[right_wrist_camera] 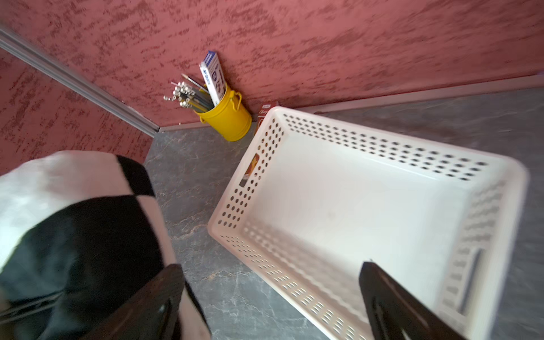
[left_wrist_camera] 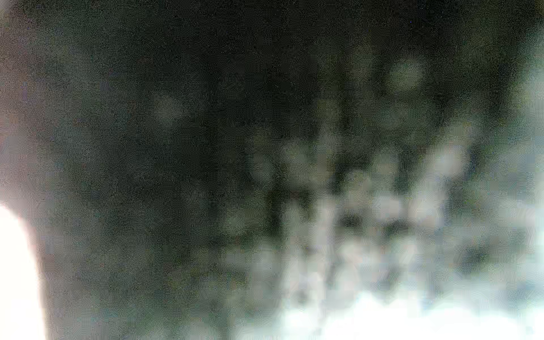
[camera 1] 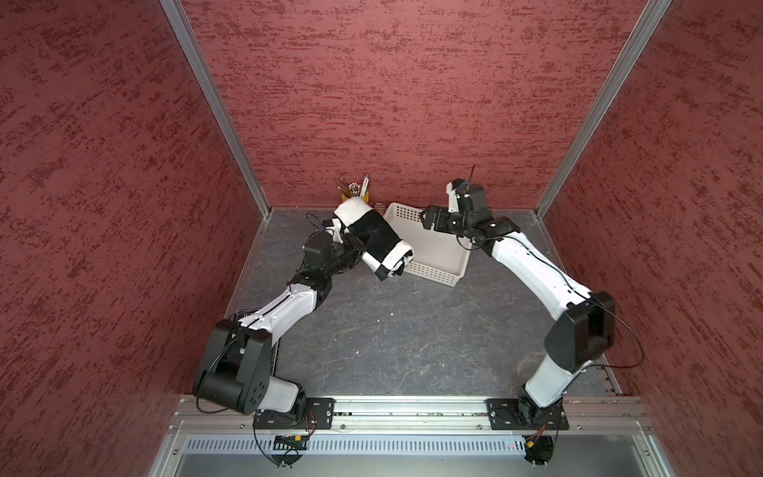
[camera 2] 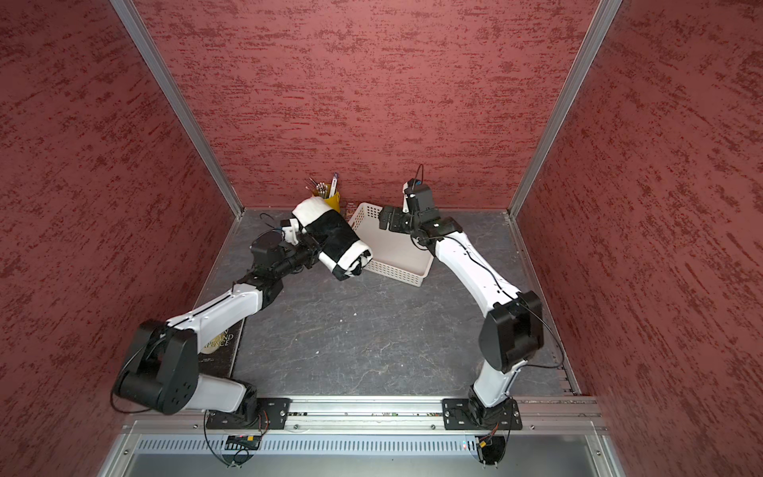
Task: Roll up the pillowcase
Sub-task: Place the pillowcase in the bin.
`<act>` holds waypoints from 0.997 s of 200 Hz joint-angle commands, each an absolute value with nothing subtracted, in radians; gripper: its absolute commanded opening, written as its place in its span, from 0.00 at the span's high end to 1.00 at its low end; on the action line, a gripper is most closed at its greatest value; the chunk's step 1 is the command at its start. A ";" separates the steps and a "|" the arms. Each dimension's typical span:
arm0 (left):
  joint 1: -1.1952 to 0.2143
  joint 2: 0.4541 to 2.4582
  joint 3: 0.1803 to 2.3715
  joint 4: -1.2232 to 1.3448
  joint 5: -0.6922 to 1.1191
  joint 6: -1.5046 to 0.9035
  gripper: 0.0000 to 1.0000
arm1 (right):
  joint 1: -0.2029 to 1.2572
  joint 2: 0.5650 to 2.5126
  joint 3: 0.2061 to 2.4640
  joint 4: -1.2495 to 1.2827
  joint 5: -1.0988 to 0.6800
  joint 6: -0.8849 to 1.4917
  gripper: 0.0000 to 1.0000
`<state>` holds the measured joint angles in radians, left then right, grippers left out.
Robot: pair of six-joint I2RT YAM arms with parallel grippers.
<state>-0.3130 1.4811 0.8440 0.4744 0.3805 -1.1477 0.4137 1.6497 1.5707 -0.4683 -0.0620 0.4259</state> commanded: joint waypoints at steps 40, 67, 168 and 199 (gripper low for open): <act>-0.490 1.876 1.210 0.779 0.151 -1.172 0.76 | 0.352 1.352 1.355 -0.469 0.047 0.366 0.01; -0.515 2.070 1.407 0.830 0.144 -1.220 0.76 | 0.331 1.282 1.312 -0.496 0.042 0.359 0.02; -0.565 2.457 1.692 0.741 0.016 -1.358 0.77 | 0.318 1.244 1.245 -0.511 0.026 0.340 0.01; -0.583 2.409 1.649 0.538 -0.036 -1.389 0.78 | 0.312 1.261 1.242 -0.497 0.027 0.347 0.01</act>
<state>-0.5594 2.4844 1.6680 0.6735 0.0235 -1.3586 0.3241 1.2476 1.2469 -0.5110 0.0128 0.3557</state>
